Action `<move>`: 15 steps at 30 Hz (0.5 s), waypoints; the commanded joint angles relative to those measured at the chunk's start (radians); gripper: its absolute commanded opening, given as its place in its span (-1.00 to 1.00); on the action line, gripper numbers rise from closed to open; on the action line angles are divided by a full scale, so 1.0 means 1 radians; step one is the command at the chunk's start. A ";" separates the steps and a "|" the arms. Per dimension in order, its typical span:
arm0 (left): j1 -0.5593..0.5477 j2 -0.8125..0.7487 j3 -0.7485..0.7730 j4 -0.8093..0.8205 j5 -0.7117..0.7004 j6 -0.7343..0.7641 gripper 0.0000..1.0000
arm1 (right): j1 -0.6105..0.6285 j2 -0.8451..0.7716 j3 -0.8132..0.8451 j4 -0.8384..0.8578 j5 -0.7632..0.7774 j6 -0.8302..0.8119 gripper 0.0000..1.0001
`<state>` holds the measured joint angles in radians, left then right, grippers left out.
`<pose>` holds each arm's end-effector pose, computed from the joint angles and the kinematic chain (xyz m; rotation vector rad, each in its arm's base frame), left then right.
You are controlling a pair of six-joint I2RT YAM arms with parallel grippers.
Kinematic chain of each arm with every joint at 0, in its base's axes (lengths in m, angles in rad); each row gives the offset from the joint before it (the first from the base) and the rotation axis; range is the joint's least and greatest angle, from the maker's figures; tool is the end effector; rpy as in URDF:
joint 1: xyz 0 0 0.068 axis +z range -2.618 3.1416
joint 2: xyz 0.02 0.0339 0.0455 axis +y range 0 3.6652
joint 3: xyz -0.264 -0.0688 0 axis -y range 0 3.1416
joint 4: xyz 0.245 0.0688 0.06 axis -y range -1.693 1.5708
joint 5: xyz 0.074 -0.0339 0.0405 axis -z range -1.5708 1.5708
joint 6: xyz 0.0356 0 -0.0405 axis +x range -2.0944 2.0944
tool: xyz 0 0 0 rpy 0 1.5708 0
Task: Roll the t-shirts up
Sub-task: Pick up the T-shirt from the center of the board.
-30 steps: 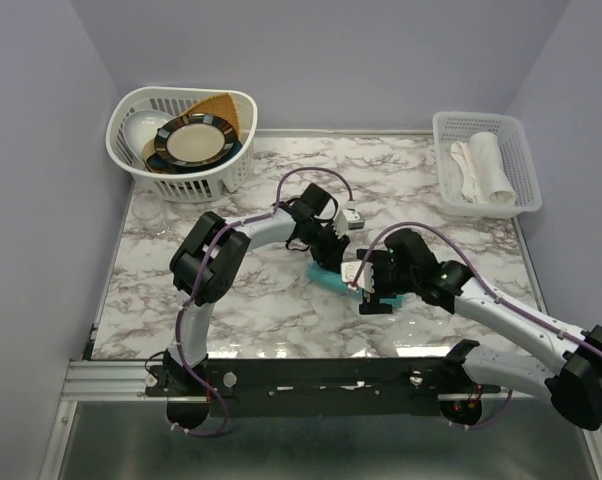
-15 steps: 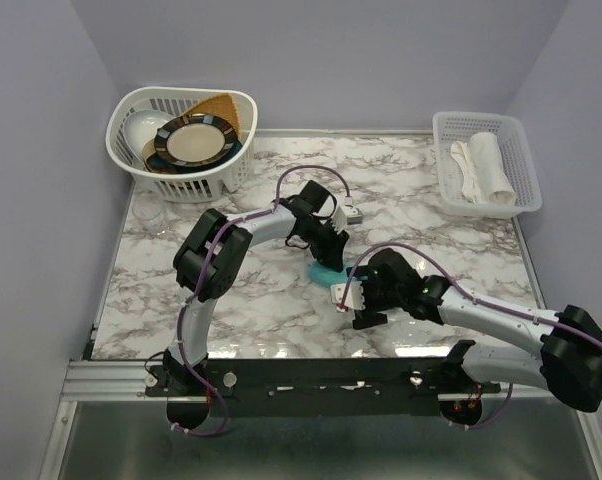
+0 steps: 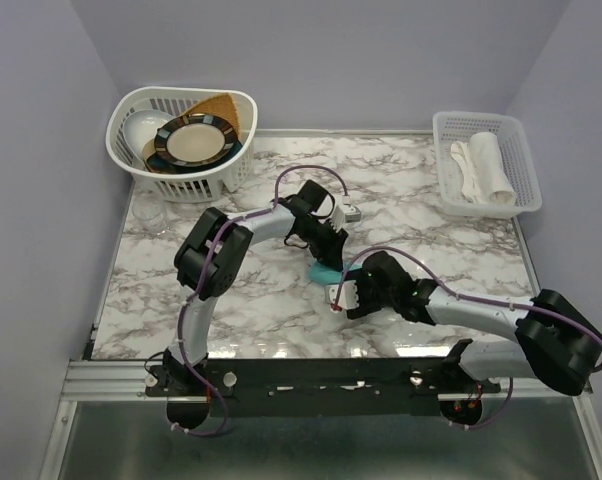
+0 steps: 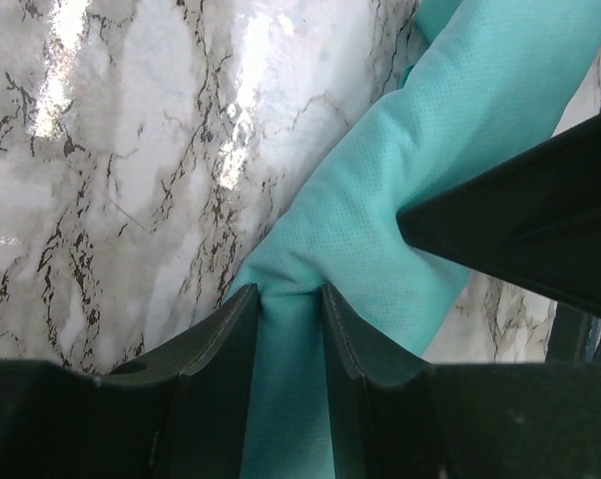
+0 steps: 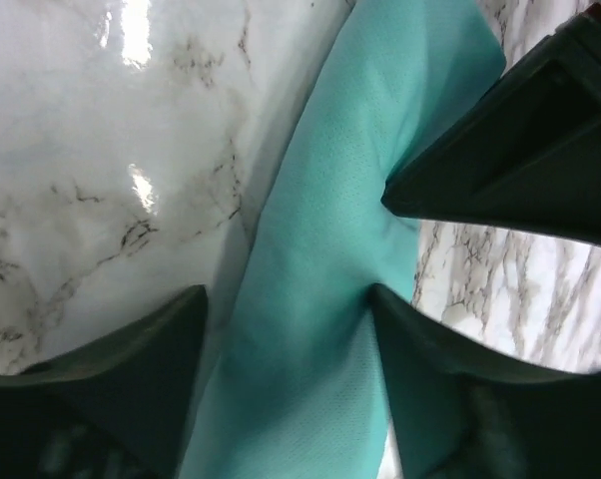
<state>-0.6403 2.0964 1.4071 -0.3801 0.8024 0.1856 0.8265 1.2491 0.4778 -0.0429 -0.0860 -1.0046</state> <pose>0.3272 -0.2757 0.1458 1.2924 2.2512 -1.2155 0.1530 0.1706 0.1566 -1.9126 1.4185 0.0179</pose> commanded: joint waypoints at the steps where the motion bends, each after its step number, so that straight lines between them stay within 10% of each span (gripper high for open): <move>1: -0.002 0.065 -0.016 -0.072 0.004 -0.005 -0.17 | 0.008 0.117 -0.051 0.026 0.080 -0.072 -0.16; 8: 0.004 0.065 -0.003 -0.076 0.046 -0.018 -0.17 | 0.008 0.191 -0.022 0.006 0.108 -0.066 -0.99; 15: 0.152 -0.107 0.073 -0.037 0.037 -0.144 -0.10 | -0.059 0.155 0.217 -0.340 -0.082 0.116 -0.99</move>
<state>-0.5900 2.1052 1.4250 -0.3981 0.8379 0.1337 0.8291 1.3930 0.5629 -0.0395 -0.0055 -1.0504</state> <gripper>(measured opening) 0.427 0.222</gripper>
